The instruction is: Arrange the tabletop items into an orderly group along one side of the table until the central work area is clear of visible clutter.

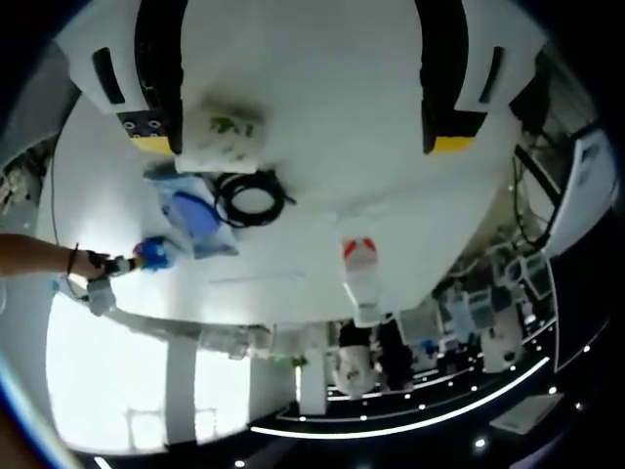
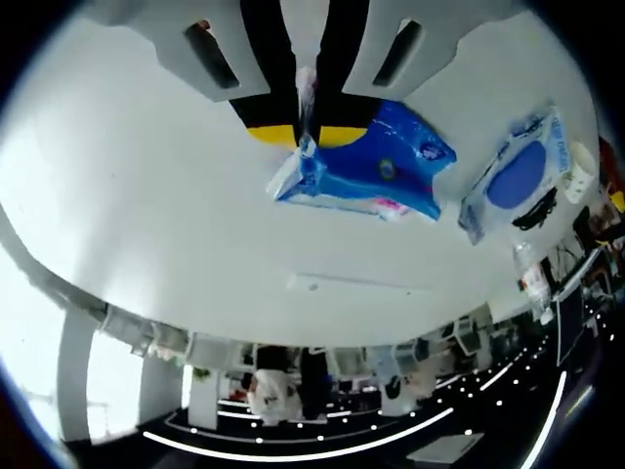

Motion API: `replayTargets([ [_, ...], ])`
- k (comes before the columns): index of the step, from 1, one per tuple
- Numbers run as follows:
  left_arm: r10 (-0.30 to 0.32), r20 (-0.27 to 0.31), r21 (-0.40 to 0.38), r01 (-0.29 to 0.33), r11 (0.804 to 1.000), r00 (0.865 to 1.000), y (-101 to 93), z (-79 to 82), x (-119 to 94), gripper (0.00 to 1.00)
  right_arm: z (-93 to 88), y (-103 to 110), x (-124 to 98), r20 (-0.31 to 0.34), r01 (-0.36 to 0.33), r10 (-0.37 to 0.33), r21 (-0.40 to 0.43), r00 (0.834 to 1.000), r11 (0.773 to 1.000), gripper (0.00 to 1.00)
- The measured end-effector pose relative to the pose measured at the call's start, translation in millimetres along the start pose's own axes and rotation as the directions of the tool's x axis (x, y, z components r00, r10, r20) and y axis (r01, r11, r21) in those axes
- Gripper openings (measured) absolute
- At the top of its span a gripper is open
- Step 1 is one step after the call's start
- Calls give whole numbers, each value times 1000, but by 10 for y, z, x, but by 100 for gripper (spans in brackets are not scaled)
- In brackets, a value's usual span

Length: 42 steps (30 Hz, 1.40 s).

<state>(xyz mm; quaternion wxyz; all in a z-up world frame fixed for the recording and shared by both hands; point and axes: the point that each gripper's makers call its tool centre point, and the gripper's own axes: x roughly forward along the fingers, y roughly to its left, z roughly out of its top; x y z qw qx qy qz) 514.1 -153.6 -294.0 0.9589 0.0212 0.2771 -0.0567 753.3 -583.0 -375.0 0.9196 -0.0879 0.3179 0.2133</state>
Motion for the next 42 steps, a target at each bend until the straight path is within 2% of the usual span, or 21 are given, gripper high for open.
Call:
replayTargets([
  [5, -8, 12, 0, 8, 1000, 1000, -37, 54, -38, 99, 2, -8, 8, 4, 6, -6, 17, 1000, 1000, 12],
  [10, -3, 14, -12, 4, 1000, 1000, -27, 49, -84, 99, 24, -55, -10, 10, 32, -33, 72, 999, 997, 25],
  [14, -1, 10, -22, 2, 1000, 1000, -15, 34, -121, 99, 153, -38, -77, 59, 36, -45, 146, 997, 989, 40],
  [18, 1, 15, -25, -1, 1000, 1000, -7, 41, -168, 99, 245, 31, -151, 83, 35, -47, 139, 995, 990, 56],
  [22, -8, 20, -20, 8, 1000, 1000, -34, 57, -211, 99, 355, 199, -250, 111, 3, -14, 99, 994, 995, 62],
  [27, -15, 34, -13, 16, 1000, 999, -55, 103, -257, 99, 451, 408, -388, 125, -27, 16, 90, 992, 996, 71],
  [28, -16, 38, -13, 16, 1000, 999, -57, 113, -266, 99, 473, 455, -417, 128, -28, 18, 71, 992, 997, 72],
  [30, -23, 43, -13, 23, 1000, 999, -71, 137, -282, 99, 535, 582, -497, 138, -23, 27, -34, 990, 999, 74],
  [32, -26, 48, -8, 26, 1000, 999, -81, 150, -296, 99, 577, 694, -540, 149, -38, 47, -61, 988, 997, 75],
  [37, -43, 45, 2, 43, 999, 998, -119, 152, -312, 99, 631, 1134, -681, 154, -143, 154, -76, 976, 987, 79],
  [42, -61, 57, 4, 61, 998, 997, -163, 192, -340, 99, 644, 1456, -811, 158, -210, 222, -95, 962, 973, 82],
])
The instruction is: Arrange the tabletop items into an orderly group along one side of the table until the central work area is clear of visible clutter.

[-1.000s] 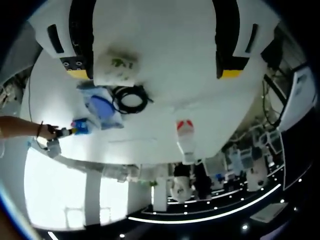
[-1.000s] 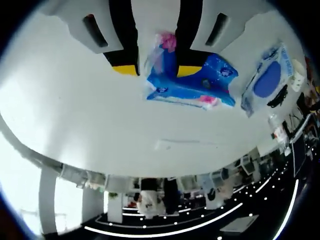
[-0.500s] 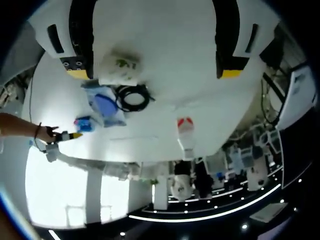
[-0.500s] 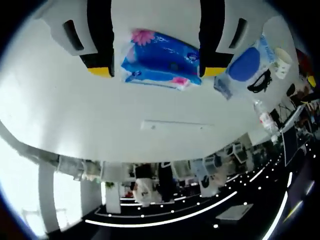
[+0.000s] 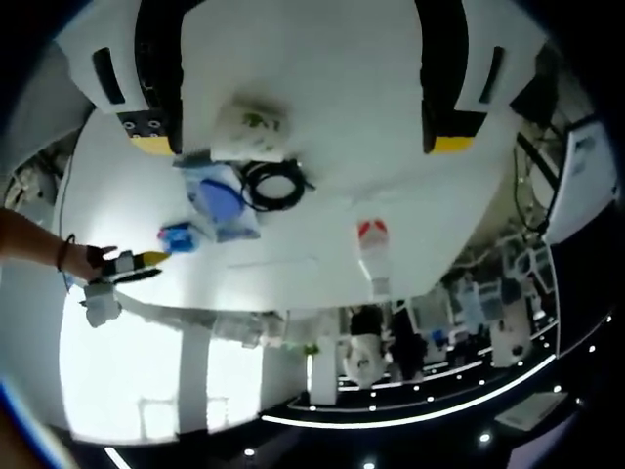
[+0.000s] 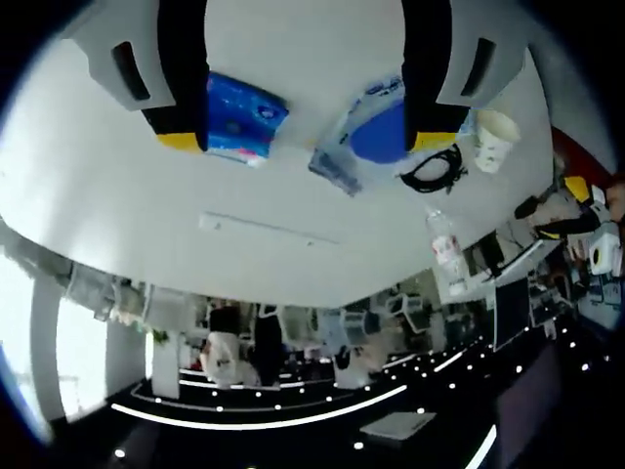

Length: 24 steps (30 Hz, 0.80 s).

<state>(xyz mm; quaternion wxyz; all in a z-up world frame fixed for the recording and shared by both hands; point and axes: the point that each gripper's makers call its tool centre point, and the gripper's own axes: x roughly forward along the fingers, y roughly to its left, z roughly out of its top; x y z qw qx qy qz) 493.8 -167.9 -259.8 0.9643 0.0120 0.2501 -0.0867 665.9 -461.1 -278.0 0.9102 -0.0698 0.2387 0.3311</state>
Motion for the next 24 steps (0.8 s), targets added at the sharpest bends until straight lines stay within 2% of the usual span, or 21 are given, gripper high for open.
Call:
replayTargets([
  [6, -12, 1, 6, 12, 1000, 1000, -31, 12, -9, 99, -11, 290, -39, -6, -59, 59, -9, 998, 998, 83],
  [10, -25, -1, 18, 25, 1000, 1000, -71, 8, -31, 99, -109, 551, -71, -25, -114, 114, -7, 993, 993, 83],
  [24, -67, 9, 39, 66, 997, 998, -236, 26, -99, 99, -394, 1219, -248, -58, -217, 214, -38, 975, 976, 83],
])
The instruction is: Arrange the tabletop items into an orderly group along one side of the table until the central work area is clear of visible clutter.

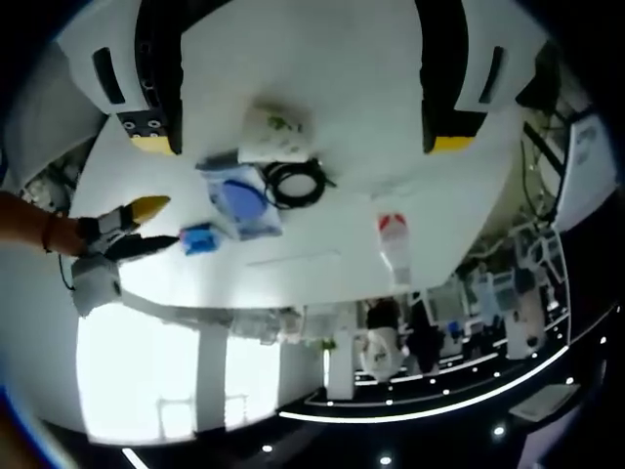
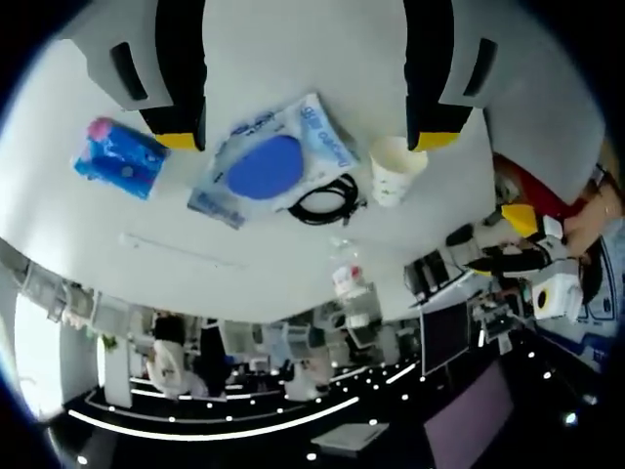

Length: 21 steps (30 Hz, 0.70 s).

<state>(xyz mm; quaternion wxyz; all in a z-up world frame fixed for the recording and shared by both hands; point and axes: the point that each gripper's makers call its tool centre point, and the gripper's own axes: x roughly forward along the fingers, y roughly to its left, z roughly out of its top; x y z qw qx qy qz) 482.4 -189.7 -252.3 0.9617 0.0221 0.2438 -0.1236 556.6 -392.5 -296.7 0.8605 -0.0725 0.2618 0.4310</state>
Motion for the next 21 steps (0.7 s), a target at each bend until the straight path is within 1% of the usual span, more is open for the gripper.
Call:
replayTargets([
  [7, -29, -13, 7, 29, 1000, 1000, -80, -78, 7, 99, -123, 294, 43, 6, -40, 40, 19, 999, 999, 81],
  [10, -40, -13, 11, 40, 999, 999, -123, -98, 6, 99, -139, 378, 74, 7, -52, 52, 16, 999, 999, 80],
  [12, -49, -14, 16, 49, 999, 999, -148, -109, 7, 99, -132, 436, 95, 7, -68, 68, -15, 998, 998, 78],
  [13, -55, -15, 21, 56, 998, 998, -170, -118, 6, 99, -108, 463, 108, 17, -72, 73, -51, 997, 996, 76],
  [14, -62, -16, 27, 62, 998, 998, -187, -124, 7, 99, -58, 499, 121, 45, -78, 83, -102, 996, 992, 74],
  [15, -67, -15, 29, 67, 997, 998, -196, -127, 10, 99, -40, 513, 131, 57, -75, 83, -121, 995, 990, 72],
  [16, -71, -16, 30, 71, 997, 997, -210, -138, 12, 99, -40, 558, 149, 57, -87, 97, -152, 994, 985, 72],
  [19, -73, -16, 41, 74, 996, 997, -236, -163, 17, 99, -39, 631, 216, 52, -106, 118, -185, 992, 977, 69],
  [21, -86, -16, 51, 87, 995, 996, -265, -169, 17, 99, -35, 664, 285, 48, -117, 130, -210, 990, 971, 67],
])
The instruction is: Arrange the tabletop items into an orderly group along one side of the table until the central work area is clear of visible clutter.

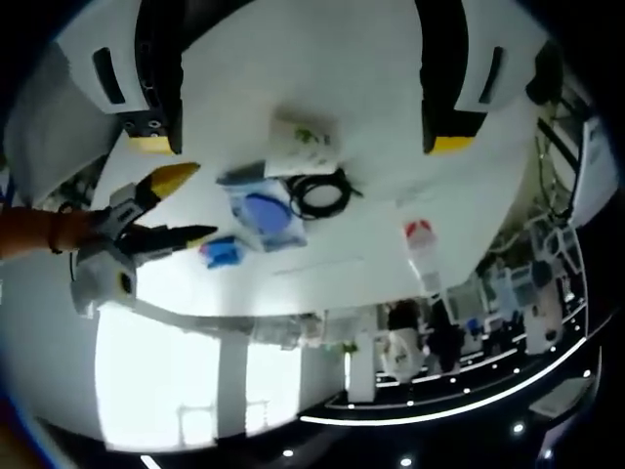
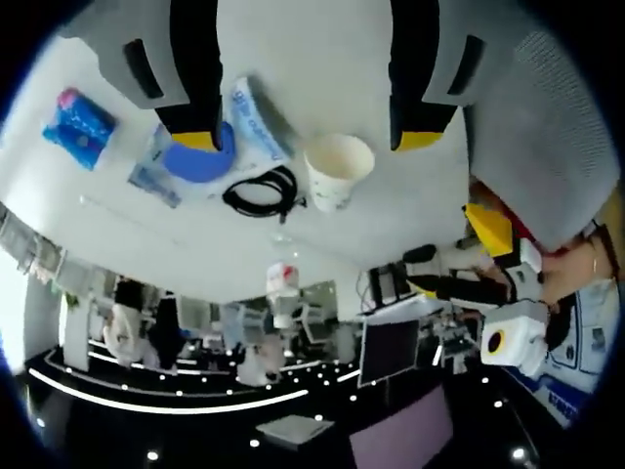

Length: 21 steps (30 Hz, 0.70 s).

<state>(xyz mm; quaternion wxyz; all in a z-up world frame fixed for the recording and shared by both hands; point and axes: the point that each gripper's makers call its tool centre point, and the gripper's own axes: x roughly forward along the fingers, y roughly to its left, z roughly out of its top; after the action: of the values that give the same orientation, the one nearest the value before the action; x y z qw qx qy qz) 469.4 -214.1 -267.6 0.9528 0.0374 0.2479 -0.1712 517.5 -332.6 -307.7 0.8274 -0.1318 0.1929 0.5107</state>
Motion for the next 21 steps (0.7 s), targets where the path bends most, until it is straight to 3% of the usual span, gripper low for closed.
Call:
replayTargets([
  [13, -28, 26, 61, 26, 998, 999, -86, 60, 41, 99, 5, 84, 387, -20, -63, 62, -50, 998, 997, 62],
  [21, -42, 27, 39, 41, 998, 999, -150, 41, 61, 99, -96, 1, 565, -61, -64, 60, -67, 996, 996, 54],
])
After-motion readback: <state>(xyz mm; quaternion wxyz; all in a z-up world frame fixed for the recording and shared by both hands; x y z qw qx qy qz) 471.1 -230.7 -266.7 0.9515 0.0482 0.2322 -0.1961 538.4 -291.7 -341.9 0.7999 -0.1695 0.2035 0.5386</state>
